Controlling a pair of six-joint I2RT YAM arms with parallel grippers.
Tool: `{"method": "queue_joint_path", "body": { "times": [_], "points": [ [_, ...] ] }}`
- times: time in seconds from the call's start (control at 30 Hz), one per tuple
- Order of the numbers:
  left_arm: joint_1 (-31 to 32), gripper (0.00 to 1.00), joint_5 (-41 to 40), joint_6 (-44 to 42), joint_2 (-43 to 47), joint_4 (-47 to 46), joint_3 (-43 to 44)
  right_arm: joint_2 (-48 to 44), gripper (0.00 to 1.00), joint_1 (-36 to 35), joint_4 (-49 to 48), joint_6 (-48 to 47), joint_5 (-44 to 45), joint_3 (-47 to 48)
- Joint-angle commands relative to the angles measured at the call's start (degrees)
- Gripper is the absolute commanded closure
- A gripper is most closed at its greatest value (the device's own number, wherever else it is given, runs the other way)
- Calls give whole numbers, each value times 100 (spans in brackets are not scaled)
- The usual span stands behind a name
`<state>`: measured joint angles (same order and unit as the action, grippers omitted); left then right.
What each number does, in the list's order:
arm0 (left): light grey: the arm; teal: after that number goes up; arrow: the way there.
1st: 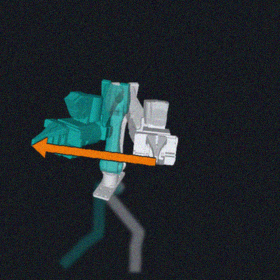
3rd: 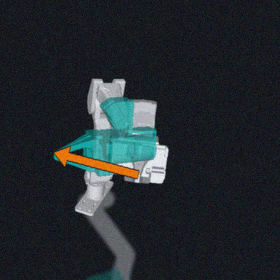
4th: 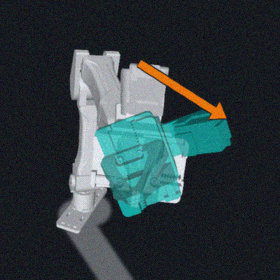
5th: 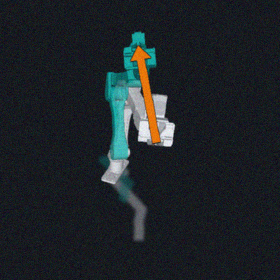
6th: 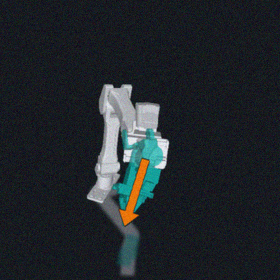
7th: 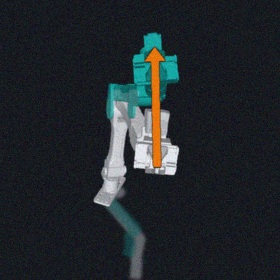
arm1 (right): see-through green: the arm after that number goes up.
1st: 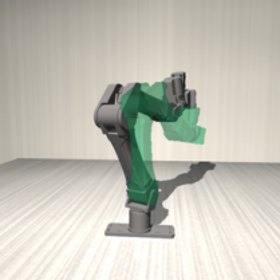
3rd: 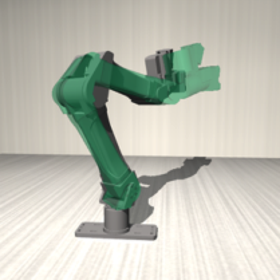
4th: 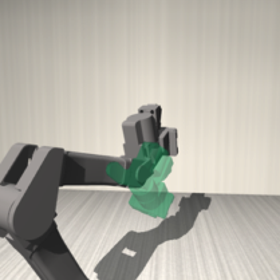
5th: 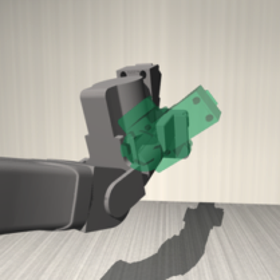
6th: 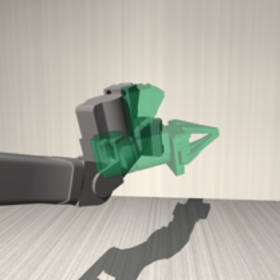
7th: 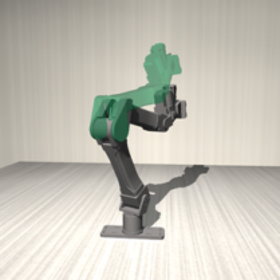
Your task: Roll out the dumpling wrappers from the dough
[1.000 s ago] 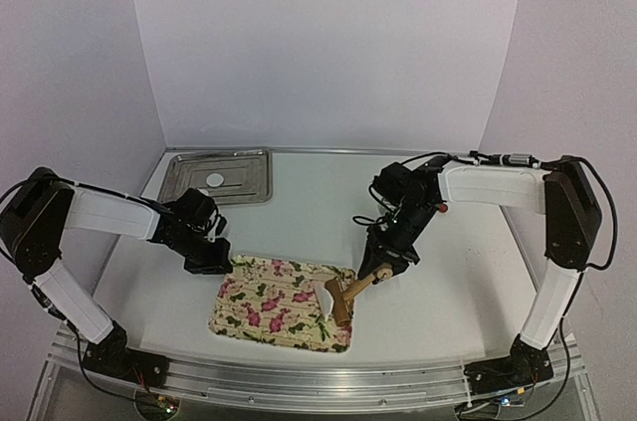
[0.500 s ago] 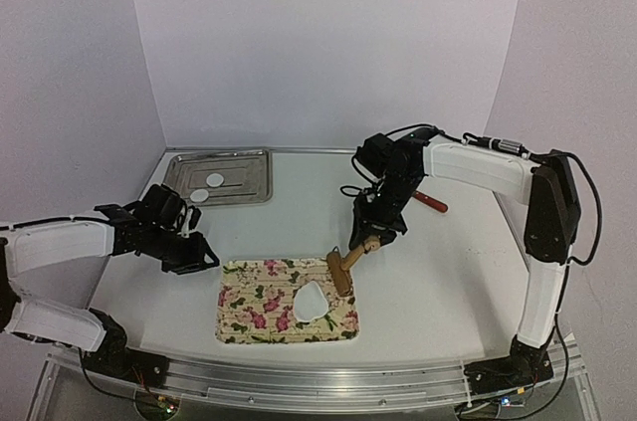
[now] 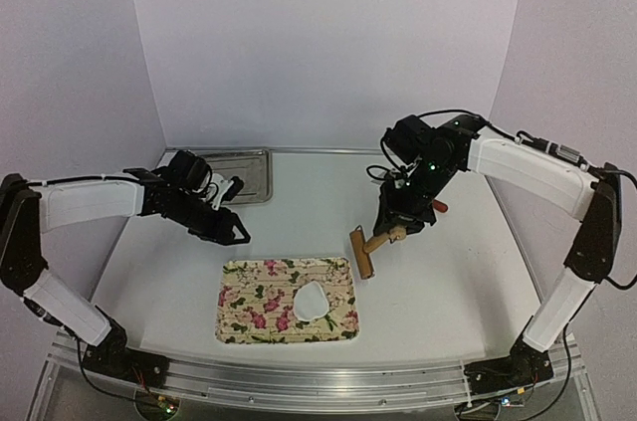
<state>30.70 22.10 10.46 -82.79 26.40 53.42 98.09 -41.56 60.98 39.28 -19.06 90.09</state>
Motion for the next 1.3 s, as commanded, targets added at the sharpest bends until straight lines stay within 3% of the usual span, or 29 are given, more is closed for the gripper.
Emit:
{"method": "queue_joint_path", "body": {
  "times": [0.0,0.2,0.4,0.9,1.07,1.27],
  "points": [
    [64,35,667,-1206,-699,-152,763,-426,100,-19,-75,323,429,-326],
    [497,34,770,-1785,-1722,88,1392,-788,100,-19,-227,570,459,-722],
    [984,34,-22,-1773,-2225,-124,1575,-996,100,-20,-295,680,417,-875],
    [999,34,-556,-1616,-2641,-532,1459,-1090,100,-19,-504,792,234,-985],
    [999,41,-729,-1506,-2816,-508,1531,-1099,100,-19,-563,800,174,-1042],
    [999,63,-1156,-1188,-2876,-423,1461,-1056,100,-19,-630,801,116,-1058]
  ]
}}
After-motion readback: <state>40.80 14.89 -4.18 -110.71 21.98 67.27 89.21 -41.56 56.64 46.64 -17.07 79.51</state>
